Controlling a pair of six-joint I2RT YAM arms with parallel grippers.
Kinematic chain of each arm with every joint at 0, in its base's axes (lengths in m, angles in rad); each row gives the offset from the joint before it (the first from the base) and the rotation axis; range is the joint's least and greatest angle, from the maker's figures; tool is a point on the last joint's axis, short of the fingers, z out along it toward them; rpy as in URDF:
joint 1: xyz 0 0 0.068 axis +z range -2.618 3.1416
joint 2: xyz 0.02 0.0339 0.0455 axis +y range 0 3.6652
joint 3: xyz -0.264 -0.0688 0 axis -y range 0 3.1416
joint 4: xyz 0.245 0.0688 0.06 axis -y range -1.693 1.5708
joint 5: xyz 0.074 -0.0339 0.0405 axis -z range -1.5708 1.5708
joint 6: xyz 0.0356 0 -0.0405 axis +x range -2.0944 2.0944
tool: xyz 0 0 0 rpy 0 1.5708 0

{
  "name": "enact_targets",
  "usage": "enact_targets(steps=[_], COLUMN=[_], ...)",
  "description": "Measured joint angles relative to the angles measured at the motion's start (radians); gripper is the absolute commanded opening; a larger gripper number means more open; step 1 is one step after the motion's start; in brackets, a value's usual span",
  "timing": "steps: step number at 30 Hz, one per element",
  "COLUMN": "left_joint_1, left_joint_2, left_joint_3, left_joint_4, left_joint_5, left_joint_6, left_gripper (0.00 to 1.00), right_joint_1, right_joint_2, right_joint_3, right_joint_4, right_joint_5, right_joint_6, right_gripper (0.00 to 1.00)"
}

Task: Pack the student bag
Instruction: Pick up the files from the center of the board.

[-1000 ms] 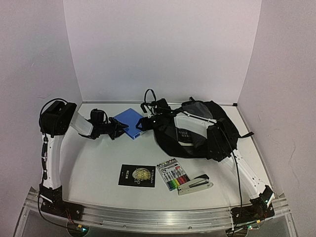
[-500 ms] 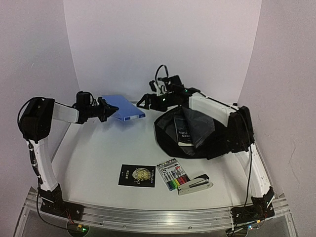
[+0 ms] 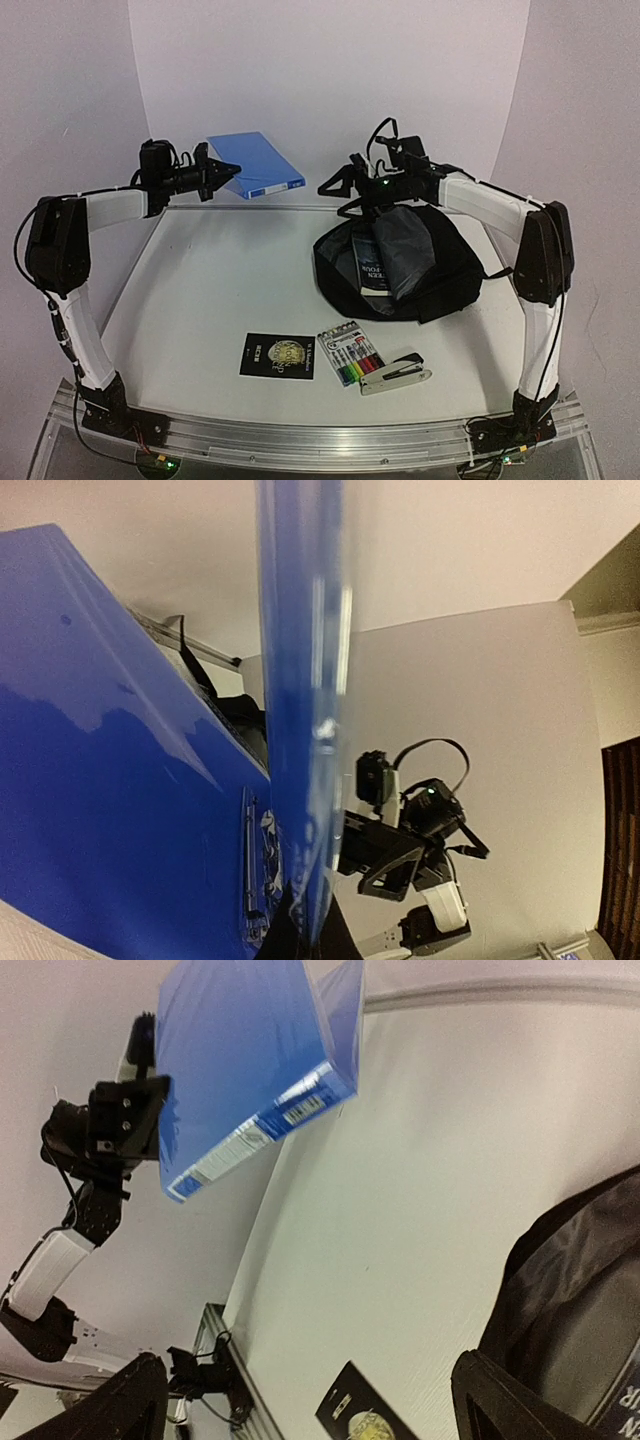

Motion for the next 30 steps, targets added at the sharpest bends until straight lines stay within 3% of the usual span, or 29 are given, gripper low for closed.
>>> enact_targets(steps=[15,18,25,26,30], left_joint_1=[-0.096,-0.123,-0.138,-0.138,-0.138], left_joint_2=[0.0,0.0,-0.002,-0.002,-0.006], left_joint_3=[-0.016,-0.028,-0.075,-0.079,-0.082], left_joint_4=[0.167,0.199,0.291,0.291,0.241], left_joint_5=[0.214,0.255,0.31,0.314,0.318], left_joint_6=[-0.137,-0.17,-0.251,-0.256,-0.221], left_gripper=[0.0,0.0,0.01,0.03,0.38], right_joint_1=[0.018,0.017,0.01,0.009,0.006], right_joint_2=[0.021,0.027,0.032,0.032,0.032], right_joint_3=[0.023,0.039,0.068,0.069,0.069], right_joint_4=[0.134,0.14,0.15,0.152,0.161], right_joint_5=[-0.168,-0.182,-0.206,-0.207,-0.21], right_joint_6=[0.15,0.161,0.177,0.185,0.192], right_gripper=[0.96,0.83,0.31,0.24,0.0])
